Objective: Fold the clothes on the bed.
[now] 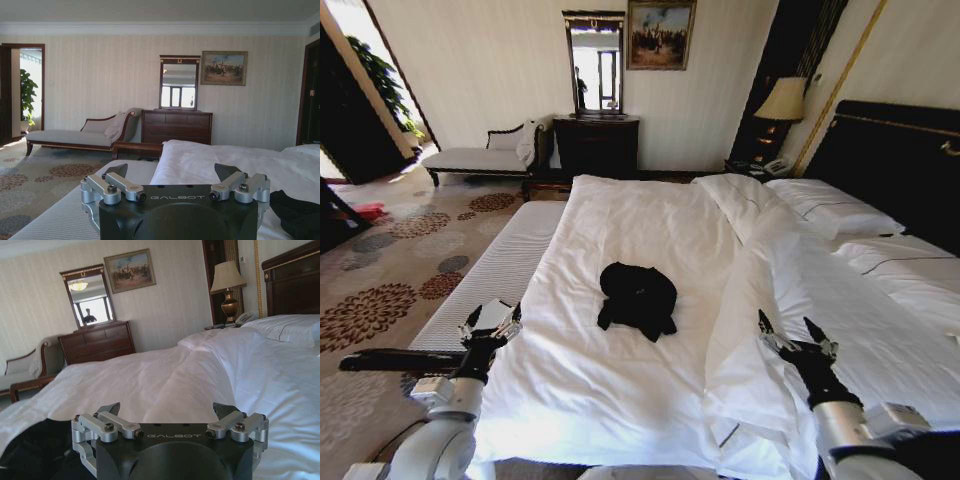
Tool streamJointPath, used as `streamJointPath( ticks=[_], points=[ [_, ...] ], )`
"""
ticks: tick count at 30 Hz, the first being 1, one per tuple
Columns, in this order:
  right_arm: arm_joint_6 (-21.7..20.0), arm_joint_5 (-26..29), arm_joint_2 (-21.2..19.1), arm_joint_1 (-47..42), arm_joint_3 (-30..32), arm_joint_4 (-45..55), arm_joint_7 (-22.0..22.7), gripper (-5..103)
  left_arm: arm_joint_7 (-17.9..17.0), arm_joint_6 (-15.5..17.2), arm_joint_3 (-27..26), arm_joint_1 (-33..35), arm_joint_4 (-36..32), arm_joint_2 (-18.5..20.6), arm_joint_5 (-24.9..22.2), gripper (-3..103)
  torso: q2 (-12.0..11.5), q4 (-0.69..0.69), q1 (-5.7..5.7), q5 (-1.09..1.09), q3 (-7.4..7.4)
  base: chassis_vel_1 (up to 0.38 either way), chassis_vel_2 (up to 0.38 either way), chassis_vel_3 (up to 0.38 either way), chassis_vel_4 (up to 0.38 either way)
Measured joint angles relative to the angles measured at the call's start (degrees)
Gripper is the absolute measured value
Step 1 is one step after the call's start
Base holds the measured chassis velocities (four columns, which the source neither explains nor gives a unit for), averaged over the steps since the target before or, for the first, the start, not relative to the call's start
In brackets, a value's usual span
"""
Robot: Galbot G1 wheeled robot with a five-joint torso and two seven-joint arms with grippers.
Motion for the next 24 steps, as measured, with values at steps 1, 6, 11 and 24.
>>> streamJointPath(
  ticks=[1, 6, 11, 24],
  points=[
    [-0.69, -1.87, -0.46, 0.70, 0.06, 0.00, 0.51, 100, 0.02, -0.03, 0.04, 0.00, 0.02, -0.08, 0.00, 100, 0.00, 0.00, 0.00, 0.04, 0.00, 0.000, 0.000, 0.000, 0.000],
    [-2.10, -4.86, -1.35, 1.50, 0.21, 0.00, 1.81, 100, 0.22, -0.34, 0.05, 0.36, 0.06, -0.30, -0.02, 100, -0.01, 0.01, 0.01, 0.04, 0.01, -0.010, -0.001, 0.012, 0.000],
    [-2.54, -2.48, -1.46, 1.52, -1.31, 0.00, 1.48, 100, 0.28, -0.44, -0.06, 0.12, 0.34, -0.30, -0.30, 100, -0.01, 0.02, 0.01, 0.00, 0.01, 0.000, 0.000, 0.000, 0.000],
    [-2.92, -8.98, -2.75, 0.77, -3.65, 0.00, 1.24, 100, 0.02, 0.09, -0.55, -0.41, 0.08, -0.07, -1.39, 100, -0.01, 0.01, 0.01, 0.02, 0.01, 0.000, 0.000, 0.000, 0.000]
  ],
)
